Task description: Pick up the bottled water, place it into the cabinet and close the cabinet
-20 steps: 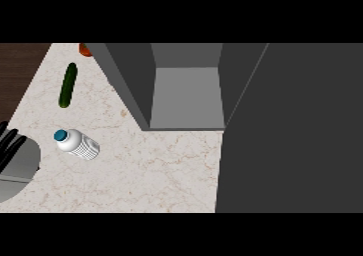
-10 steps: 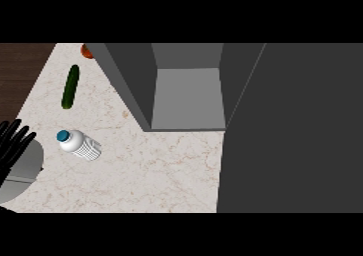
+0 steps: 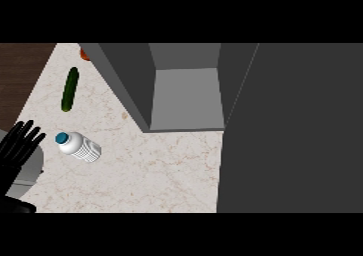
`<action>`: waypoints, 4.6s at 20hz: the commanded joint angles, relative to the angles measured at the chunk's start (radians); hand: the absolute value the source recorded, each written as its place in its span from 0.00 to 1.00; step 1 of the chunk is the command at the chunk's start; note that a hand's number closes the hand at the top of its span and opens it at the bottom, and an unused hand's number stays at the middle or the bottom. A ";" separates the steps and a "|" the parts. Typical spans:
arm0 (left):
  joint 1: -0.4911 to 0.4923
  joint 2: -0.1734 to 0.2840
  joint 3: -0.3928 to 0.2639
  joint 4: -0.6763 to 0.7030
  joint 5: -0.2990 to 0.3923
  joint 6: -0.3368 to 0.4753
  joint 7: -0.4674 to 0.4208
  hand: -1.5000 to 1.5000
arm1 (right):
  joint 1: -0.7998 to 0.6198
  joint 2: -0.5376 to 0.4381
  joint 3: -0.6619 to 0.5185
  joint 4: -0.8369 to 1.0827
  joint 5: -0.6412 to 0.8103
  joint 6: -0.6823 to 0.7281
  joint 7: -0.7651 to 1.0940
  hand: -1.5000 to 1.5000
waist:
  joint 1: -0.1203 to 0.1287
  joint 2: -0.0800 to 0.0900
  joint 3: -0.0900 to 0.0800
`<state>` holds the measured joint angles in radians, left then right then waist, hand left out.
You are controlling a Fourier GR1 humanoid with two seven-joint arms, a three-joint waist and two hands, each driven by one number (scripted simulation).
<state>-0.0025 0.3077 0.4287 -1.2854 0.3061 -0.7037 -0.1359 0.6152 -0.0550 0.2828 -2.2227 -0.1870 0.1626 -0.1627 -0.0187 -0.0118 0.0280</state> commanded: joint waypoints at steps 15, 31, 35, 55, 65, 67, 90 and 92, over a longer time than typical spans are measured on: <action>-0.331 0.090 -0.008 0.832 -0.211 -0.068 -0.337 0.00 | 0.107 -0.049 -0.010 -0.025 -0.043 0.043 -0.050 0.00 | -0.018 0.019 -0.032; -0.448 0.060 -0.042 1.043 -0.270 -0.074 -0.480 0.00 | 0.034 -0.028 0.013 -0.016 -0.021 0.017 -0.036 0.00 | -0.023 0.025 -0.034; -0.501 0.028 -0.018 1.078 -0.230 -0.101 -0.407 0.00 | 0.016 -0.030 -0.014 0.041 -0.027 0.027 -0.068 0.00 | -0.021 0.024 -0.033; -0.479 -0.047 -0.065 1.027 -0.245 -0.190 -0.430 1.00 | -0.044 -0.030 -0.029 0.090 -0.041 0.022 -0.061 0.00 | -0.016 0.025 -0.033; -0.429 -0.059 -0.084 0.988 -0.251 -0.189 -0.494 1.00 | 0.046 -0.063 -0.020 0.022 -0.058 0.040 -0.066 0.00 | -0.015 0.021 -0.032; -0.438 -0.055 -0.038 0.989 -0.207 -0.113 -0.491 1.00 | 0.007 -0.014 0.047 0.049 0.005 -0.008 -0.043 0.00 | -0.001 0.019 -0.031; -0.245 -0.267 -0.082 0.462 0.018 0.157 -0.234 1.00 | 0.058 -0.051 0.054 -0.007 -0.014 -0.029 -0.051 0.00 | 0.020 0.006 -0.027; -0.214 -0.305 -0.120 0.366 0.050 0.179 -0.180 1.00 | 0.021 -0.033 0.073 0.004 -0.008 -0.045 -0.029 0.00 | 0.022 0.007 -0.027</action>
<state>-0.2536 0.0486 0.3574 -0.7675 0.3182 -0.5639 -0.4006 0.6279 -0.0953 0.3276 -2.1854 -0.1971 0.1311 -0.2061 0.0038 -0.0045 0.0011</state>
